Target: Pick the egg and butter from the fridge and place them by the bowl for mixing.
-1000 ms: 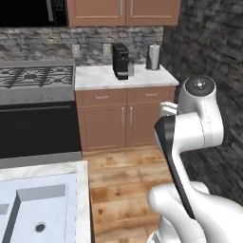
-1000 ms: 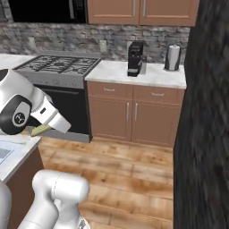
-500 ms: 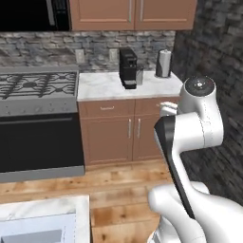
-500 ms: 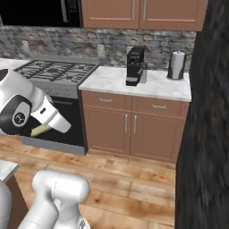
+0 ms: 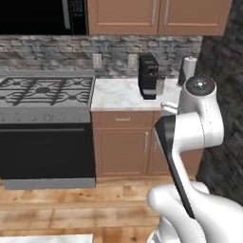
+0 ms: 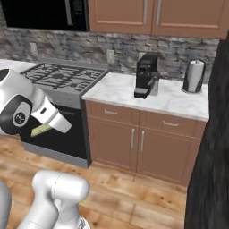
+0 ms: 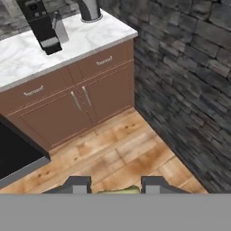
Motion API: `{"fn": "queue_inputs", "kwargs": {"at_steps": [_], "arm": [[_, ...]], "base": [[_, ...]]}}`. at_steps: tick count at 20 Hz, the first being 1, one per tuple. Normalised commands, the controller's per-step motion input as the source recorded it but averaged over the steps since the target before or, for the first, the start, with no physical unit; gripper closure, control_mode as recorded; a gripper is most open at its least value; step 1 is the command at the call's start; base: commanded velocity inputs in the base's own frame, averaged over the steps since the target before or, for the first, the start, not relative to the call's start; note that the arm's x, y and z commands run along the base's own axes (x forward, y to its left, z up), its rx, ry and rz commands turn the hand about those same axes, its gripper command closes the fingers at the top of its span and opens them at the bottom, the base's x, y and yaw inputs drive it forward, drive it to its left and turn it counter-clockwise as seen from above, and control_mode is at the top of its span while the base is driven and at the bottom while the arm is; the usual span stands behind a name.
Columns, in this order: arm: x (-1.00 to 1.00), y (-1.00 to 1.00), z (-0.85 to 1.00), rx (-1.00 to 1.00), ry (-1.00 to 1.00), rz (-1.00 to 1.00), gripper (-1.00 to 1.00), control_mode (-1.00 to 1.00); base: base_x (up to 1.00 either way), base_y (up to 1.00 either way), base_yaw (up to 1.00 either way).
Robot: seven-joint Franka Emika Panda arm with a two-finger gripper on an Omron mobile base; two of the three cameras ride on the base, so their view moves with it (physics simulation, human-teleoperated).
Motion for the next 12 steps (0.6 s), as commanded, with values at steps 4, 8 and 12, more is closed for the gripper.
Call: {"fn": "queue_inputs", "kwargs": {"at_steps": [4, 8, 12], "arm": [[0.00, 0.00, 0.00, 0.00, 0.00, 0.00, 1.00, 1.00], [0.00, 0.00, 0.00, 0.00, 0.00, 0.00, 1.00, 1.00], [0.00, 0.00, 0.00, 0.00, 0.00, 0.00, 1.00, 1.00]], "base": [[0.57, -0.18, 0.42], [0.50, -0.16, 0.50], [0.44, -0.13, 0.58]]}}
